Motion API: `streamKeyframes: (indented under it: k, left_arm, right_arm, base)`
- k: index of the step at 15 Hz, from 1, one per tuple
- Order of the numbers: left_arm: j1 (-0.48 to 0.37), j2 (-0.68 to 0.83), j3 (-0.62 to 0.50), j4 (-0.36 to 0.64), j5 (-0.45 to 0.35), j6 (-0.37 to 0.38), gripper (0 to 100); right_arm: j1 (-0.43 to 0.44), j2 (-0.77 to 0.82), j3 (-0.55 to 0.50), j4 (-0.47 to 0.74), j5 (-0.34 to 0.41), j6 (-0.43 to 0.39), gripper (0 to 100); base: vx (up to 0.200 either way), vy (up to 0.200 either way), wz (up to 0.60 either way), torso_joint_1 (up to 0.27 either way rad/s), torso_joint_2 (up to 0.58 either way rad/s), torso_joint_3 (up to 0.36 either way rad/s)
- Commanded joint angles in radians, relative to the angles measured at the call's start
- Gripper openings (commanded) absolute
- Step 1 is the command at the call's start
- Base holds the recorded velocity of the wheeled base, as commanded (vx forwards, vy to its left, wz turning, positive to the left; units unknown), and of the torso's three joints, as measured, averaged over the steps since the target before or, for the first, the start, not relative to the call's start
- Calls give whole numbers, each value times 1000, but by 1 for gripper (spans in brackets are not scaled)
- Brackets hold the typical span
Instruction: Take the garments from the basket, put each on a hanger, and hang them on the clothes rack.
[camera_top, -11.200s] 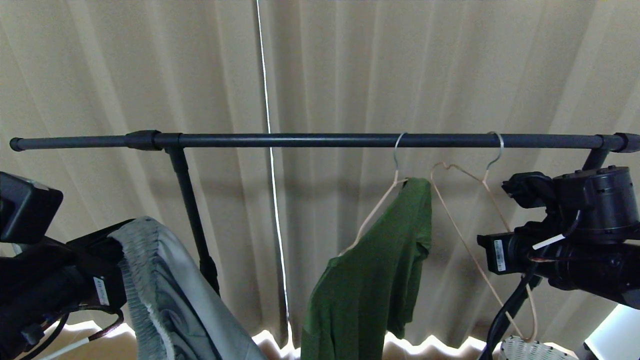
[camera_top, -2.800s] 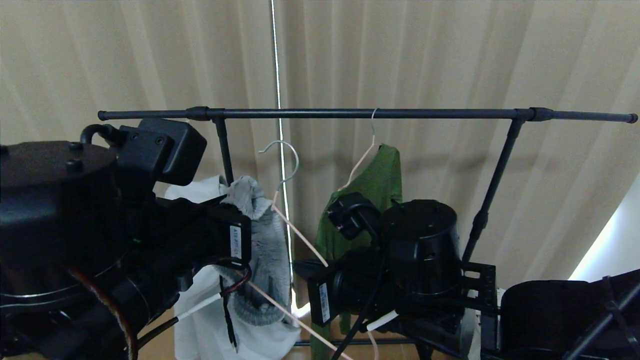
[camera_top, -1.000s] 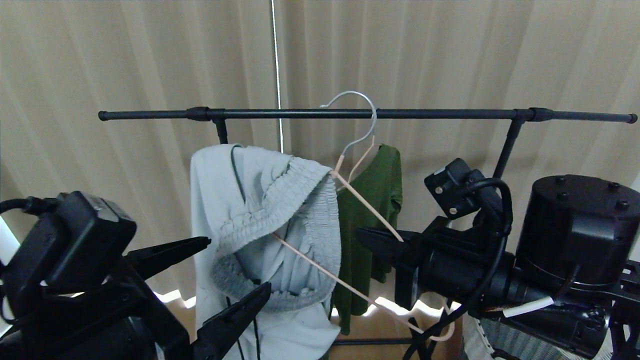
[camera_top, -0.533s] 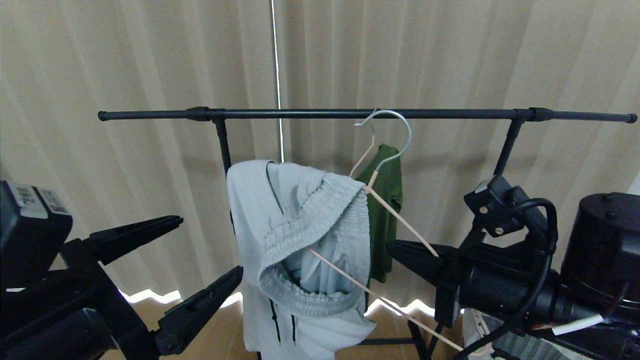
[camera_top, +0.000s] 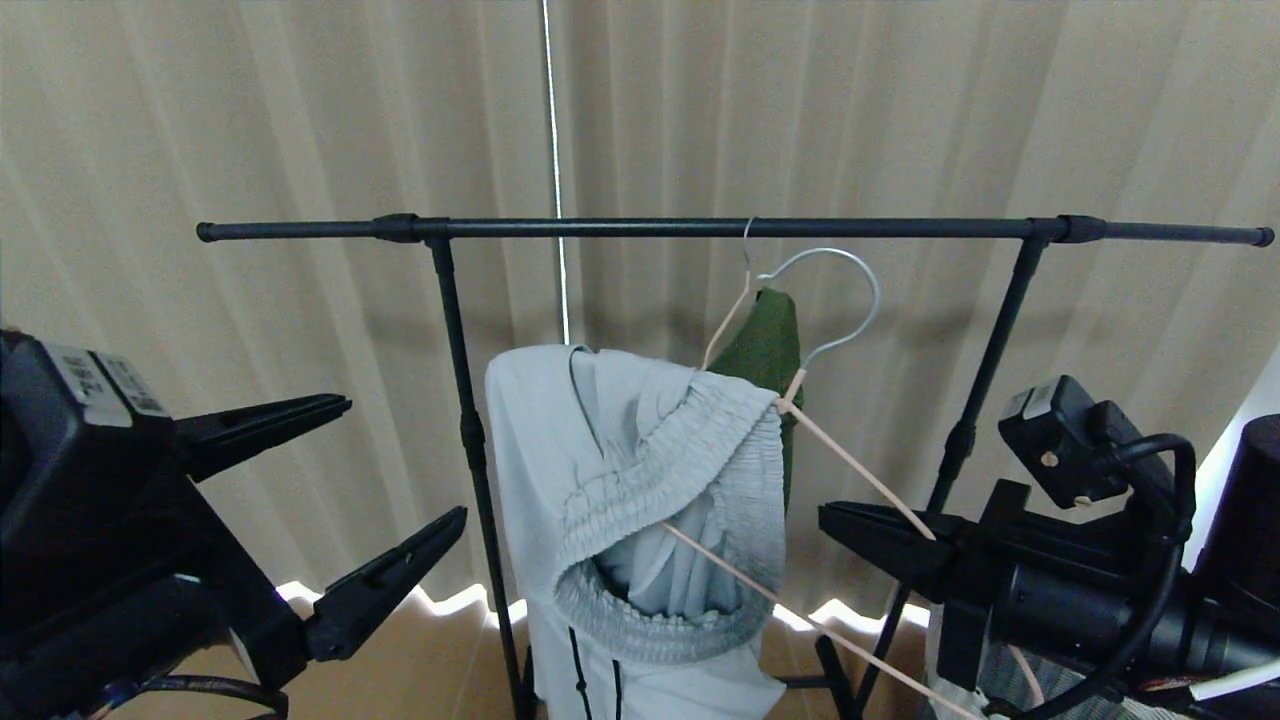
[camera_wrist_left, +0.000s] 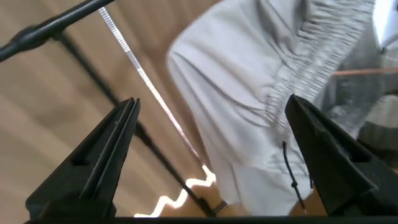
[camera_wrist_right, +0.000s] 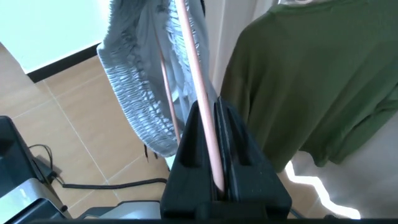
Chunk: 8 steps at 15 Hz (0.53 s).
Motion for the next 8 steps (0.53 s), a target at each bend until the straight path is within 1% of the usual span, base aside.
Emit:
streamKeyframes:
  k: [1,2,5,6,8]
  left_arm:
    - [3,46,-40,-1,-17,0,100]
    - [3,54,-45,-1,-17,3,100]
    - [1,110,-80,-14,-19,101,100]
    - [1,135,-91,-33,-20,120,100]
    - [-2,181,-109,-74,-37,123,100]
  right_arm:
    - [1,-21,12,-1,1,0,0]
    - [0,-26,14,-1,1,0,0]
    - [0,-50,51,1,3,0,0]
    - [-2,-66,63,1,3,0,0]
    - [-12,-99,86,15,4,0,0]
  base:
    - [0,0,0,0,0,0]
    - [0,0,0,0,0,0]
    - [0,0,0,0,0,0]
    - [0,0,0,0,0,0]
    - [0,0,0,0,0,0]
